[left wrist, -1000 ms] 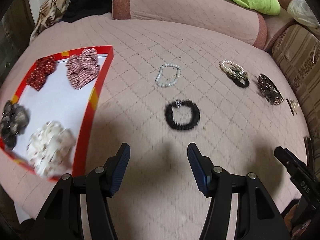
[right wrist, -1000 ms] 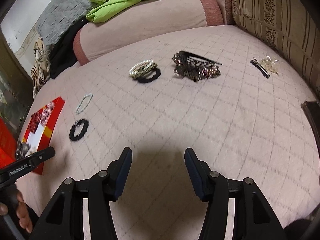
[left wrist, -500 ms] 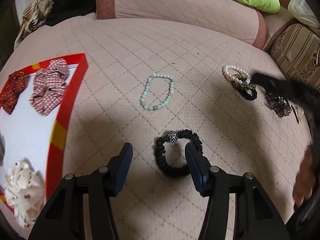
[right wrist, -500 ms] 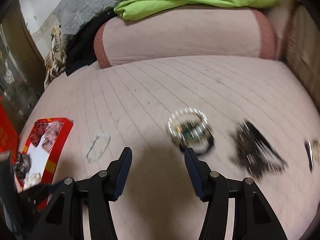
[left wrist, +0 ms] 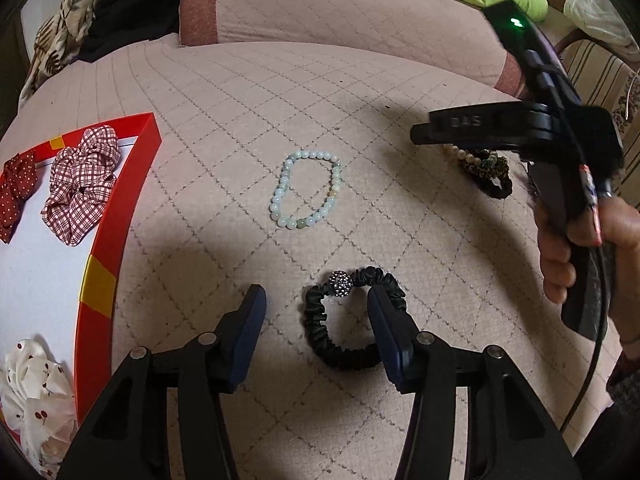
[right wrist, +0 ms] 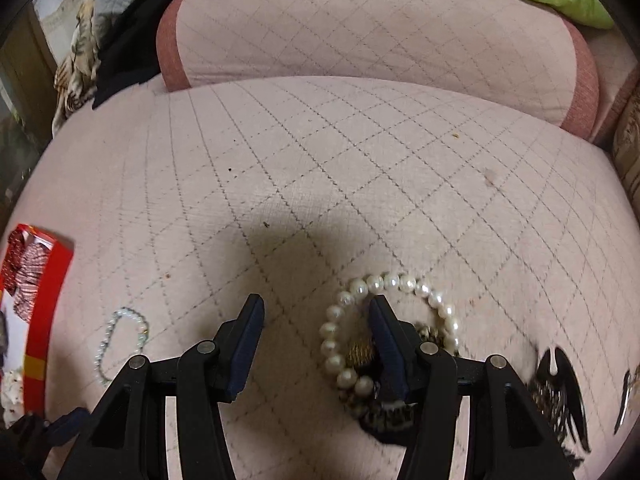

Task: Organize jewelry
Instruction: 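Grasp the black hair tie with the left tool while the right grasps the pearl bracelet, then carry the hair tie and pearl bracelet into the box and release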

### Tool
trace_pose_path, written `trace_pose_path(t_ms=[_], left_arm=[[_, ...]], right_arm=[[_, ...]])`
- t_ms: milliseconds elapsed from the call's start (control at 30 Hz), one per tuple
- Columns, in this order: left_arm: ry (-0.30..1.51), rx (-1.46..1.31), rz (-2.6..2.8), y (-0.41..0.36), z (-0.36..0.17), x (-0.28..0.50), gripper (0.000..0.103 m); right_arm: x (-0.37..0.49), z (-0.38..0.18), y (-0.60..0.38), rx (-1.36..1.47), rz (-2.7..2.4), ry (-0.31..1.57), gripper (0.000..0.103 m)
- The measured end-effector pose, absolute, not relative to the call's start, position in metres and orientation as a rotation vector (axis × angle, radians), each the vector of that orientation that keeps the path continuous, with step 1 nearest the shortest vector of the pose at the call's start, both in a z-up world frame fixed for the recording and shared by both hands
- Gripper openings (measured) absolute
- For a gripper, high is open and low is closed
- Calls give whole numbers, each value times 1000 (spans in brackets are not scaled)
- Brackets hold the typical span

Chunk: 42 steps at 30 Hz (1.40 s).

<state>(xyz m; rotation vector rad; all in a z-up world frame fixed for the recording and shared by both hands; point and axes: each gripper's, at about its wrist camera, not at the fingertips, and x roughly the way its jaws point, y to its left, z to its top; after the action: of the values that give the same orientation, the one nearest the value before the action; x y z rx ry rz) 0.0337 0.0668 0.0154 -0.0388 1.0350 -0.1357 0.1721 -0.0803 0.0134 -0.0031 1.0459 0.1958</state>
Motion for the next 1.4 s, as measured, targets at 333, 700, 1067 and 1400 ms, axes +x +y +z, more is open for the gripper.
trace_pose_path(t_ms=[333, 700, 1067, 1400], left_arm=[[1050, -51, -100, 65, 20, 29, 7], [1008, -172, -147, 85, 68, -13, 6], [908, -214, -90, 136, 127, -55, 6], [905, -182, 96, 217, 132, -54, 6]], right_arm=[[156, 32, -91, 66, 214, 1026, 11], [70, 104, -113, 260, 306, 903, 11], [0, 134, -82, 253, 401, 874, 11], [-14, 145, -22, 204, 498, 882, 11]])
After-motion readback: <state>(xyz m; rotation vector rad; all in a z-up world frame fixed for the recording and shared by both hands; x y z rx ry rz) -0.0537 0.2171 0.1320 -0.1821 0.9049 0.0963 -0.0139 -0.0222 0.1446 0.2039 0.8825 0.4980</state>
